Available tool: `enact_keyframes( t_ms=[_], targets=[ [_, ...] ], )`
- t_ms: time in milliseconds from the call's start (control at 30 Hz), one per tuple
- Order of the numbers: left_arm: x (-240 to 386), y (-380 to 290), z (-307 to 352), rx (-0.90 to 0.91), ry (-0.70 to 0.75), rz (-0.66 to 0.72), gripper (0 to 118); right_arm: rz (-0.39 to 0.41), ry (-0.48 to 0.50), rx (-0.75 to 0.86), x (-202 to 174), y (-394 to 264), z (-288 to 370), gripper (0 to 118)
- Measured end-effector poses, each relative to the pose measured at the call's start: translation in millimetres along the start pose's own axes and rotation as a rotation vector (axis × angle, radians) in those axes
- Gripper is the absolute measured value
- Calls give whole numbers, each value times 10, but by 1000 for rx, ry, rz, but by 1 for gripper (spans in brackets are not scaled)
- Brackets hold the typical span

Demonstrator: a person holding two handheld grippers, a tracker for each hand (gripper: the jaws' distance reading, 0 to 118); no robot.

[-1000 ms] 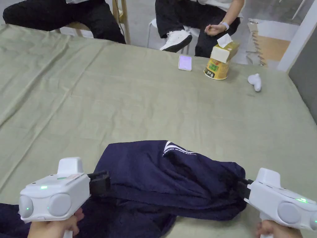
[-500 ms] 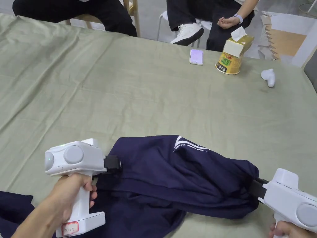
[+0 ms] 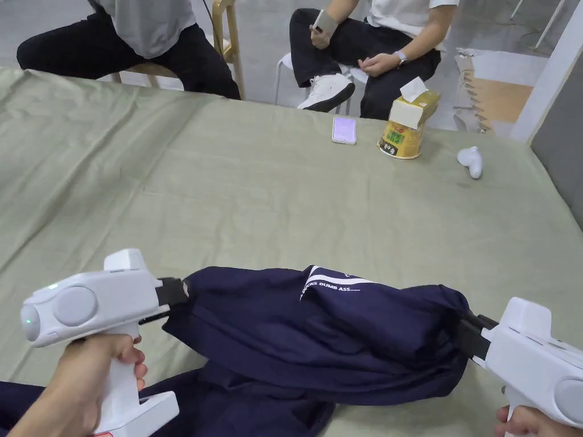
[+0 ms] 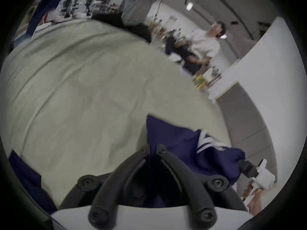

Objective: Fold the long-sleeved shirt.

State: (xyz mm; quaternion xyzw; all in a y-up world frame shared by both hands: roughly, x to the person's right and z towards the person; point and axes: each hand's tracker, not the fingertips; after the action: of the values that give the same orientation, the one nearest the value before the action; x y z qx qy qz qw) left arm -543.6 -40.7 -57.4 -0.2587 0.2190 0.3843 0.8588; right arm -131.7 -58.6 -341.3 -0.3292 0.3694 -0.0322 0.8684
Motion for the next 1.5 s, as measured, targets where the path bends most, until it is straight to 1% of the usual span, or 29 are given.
enact_keyframes(
  t_ms=[67, 133, 167, 233, 367, 400, 500, 567, 667, 700, 733, 800, 833, 900, 1000, 1067, 1200, 1300, 1500],
  targets=[
    [204, 193, 198, 60, -11, -41, 9, 26, 38, 42, -98, 204, 167, 9],
    [416, 436, 426, 135, -48, -84, 9, 28, 96, 101, -242, 452, 365, 9],
    [511, 545, 529, 165, -62, -105, 9, 30, 110, 129, -314, 572, 455, 9],
    [752, 829, 805, 220, -93, -140, 10, 81, 121, 205, -473, 887, 699, 9],
    [1215, 1355, 1316, 331, -126, -237, 10, 114, 138, 360, -741, 1538, 1210, 8],
    [1305, 1487, 1418, 355, -135, -237, 10, 127, 135, 398, -809, 1704, 1339, 8],
    [1651, 1808, 1763, 443, -158, -295, 10, 203, 104, 485, -980, 2180, 1694, 8],
    [1850, 1989, 1935, 512, -126, -355, 9, 213, 77, 528, -1064, 2486, 1896, 8],
    [2100, 2315, 2176, 575, -128, -360, 9, 251, 39, 599, -1159, 2962, 2187, 8],
    [2191, 2428, 2238, 598, -120, -385, 9, 266, 8, 619, -1196, 3135, 2285, 8],
    [2302, 2541, 2302, 634, -91, -402, 9, 257, -30, 643, -1206, 3324, 2379, 8],
    [2465, 2731, 2379, 687, -51, -454, 9, 252, -64, 678, -1241, 3637, 2531, 8],
    [2552, 2851, 2421, 701, -46, -443, 9, 253, -96, 690, -1271, 3803, 2601, 8],
    [2723, 3050, 2470, 734, -27, -472, 9, 286, -134, 726, -1317, 4075, 2710, 8],
    [2980, 3355, 2508, 771, -1, -482, 9, 286, -163, 744, -1365, 4484, 2805, 8],
    [3135, 3544, 2490, 780, 2, -469, 9, 301, -192, 758, -1387, 4731, 2805, 8],
    [3438, 3887, 2331, 780, 27, -476, 9, 293, -229, 784, -1374, 5144, 2708, 8],
    [3645, 4109, 2082, 773, 46, -486, 9, 305, -282, 798, -1349, 5401, 2527, 8],
    [3939, 4431, 1529, 761, 55, -474, 9, 257, -316, 820, -1157, 5710, 2086, 8]
  ],
)
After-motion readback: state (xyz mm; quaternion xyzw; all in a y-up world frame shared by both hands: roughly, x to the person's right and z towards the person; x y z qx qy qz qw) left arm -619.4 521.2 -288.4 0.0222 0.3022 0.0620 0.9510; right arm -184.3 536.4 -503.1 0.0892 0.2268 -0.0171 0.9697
